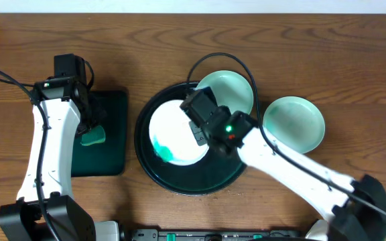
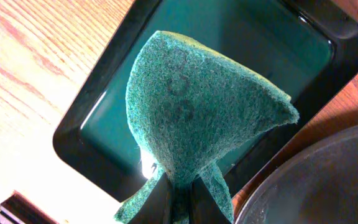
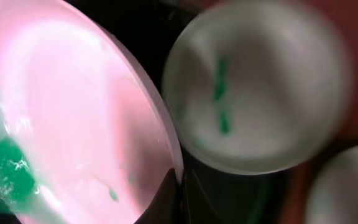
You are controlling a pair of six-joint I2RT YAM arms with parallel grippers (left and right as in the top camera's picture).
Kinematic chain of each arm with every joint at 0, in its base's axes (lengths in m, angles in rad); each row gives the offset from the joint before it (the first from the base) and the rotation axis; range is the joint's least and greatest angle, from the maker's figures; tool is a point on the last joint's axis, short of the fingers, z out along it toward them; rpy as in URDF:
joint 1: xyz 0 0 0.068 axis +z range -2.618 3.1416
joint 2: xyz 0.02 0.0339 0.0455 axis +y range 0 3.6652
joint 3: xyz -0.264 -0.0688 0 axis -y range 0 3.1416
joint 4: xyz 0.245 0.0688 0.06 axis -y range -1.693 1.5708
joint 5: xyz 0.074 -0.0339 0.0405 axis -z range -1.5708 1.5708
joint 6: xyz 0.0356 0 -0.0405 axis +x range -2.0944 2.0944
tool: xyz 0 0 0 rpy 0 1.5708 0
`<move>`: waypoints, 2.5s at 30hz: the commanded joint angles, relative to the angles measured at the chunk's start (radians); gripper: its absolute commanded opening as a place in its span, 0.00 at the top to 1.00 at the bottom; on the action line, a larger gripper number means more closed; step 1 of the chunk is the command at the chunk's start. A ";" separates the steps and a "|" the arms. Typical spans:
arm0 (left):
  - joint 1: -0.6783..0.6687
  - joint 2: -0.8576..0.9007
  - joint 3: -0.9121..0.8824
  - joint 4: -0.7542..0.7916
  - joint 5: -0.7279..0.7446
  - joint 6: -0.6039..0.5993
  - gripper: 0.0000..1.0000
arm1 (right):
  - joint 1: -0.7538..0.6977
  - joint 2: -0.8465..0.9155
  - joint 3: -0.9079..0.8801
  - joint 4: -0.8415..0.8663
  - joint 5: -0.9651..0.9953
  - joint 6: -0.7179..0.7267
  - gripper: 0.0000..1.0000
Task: Clean dirty plates on tray and stack at the side
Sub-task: 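Return the sponge with left gripper above the black tray, then lift the scrubbed plate with right gripper and carry it right, then lower the plate onto the first cleaned plate and release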
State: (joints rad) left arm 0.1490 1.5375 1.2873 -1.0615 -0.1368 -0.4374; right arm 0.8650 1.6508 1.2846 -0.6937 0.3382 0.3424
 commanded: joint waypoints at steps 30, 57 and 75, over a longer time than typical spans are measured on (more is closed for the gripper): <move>0.003 0.006 0.004 0.000 -0.003 0.014 0.93 | 0.251 -0.153 0.024 0.130 0.649 -0.282 0.99; 0.003 0.006 0.003 0.005 -0.003 0.014 0.93 | -0.885 -0.241 0.017 -0.267 -0.528 0.072 0.99; 0.003 0.006 0.003 0.031 -0.002 0.014 0.92 | -1.057 -0.172 -0.280 -0.132 -0.309 0.024 0.95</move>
State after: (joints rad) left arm 0.1490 1.5375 1.2873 -1.0313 -0.1333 -0.4374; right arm -0.1875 1.4807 1.0042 -0.8375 -0.0151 0.3779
